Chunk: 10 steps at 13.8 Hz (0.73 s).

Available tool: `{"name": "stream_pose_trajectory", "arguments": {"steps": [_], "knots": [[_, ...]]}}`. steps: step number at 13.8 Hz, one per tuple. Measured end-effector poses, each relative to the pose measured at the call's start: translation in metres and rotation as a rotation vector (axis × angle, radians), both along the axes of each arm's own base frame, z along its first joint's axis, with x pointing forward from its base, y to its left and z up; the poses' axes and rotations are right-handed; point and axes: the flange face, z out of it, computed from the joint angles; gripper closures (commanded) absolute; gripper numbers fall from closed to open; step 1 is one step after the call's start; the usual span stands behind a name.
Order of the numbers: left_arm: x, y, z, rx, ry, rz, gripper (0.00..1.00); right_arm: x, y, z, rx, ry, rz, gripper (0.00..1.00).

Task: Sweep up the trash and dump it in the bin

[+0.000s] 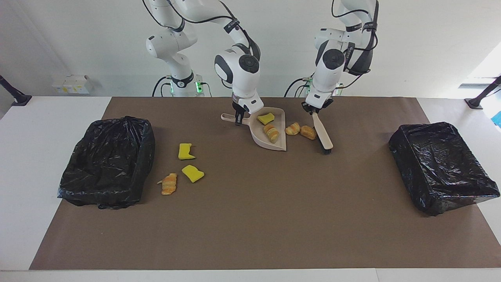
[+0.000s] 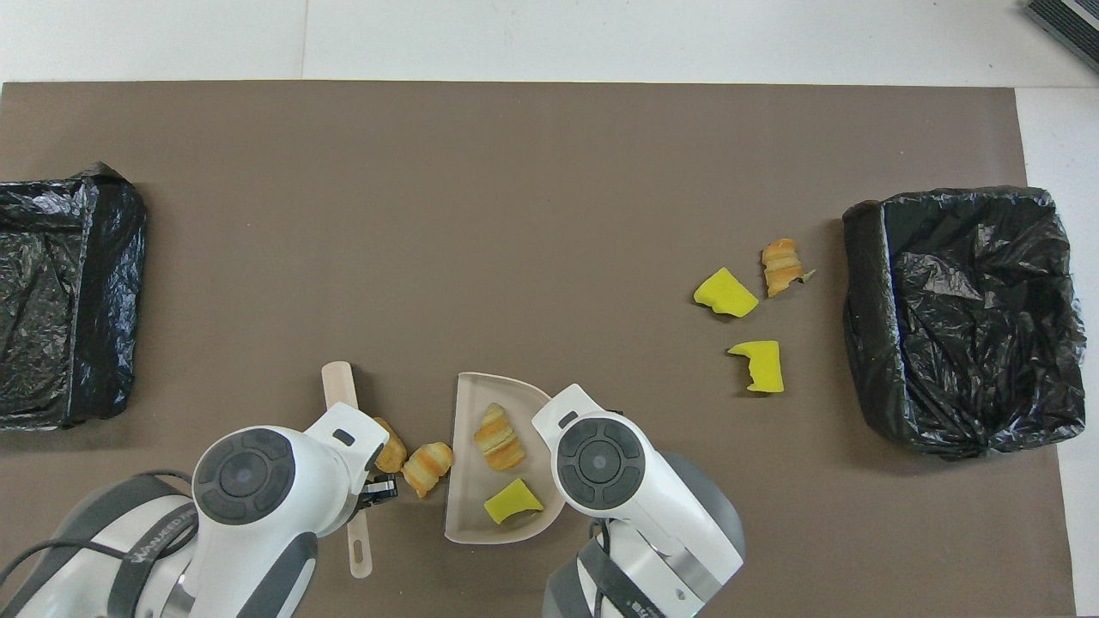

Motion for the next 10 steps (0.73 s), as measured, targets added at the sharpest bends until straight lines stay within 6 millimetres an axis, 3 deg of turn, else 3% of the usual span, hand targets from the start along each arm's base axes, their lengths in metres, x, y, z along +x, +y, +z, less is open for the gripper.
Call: {"name": "stream_pose_trajectory", "arguments": {"steps": [6, 10], "knots": [[-0.037, -0.078, 0.008, -0.16, -0.064, -0.086, 1.0, 0.0, 0.0, 0.001, 0.0, 0.0, -0.001, 1.0], [-0.034, -0.091, 0.023, -0.212, -0.088, -0.079, 1.0, 0.0, 0.0, 0.0, 0.0, 0.0, -0.001, 1.0]]}}
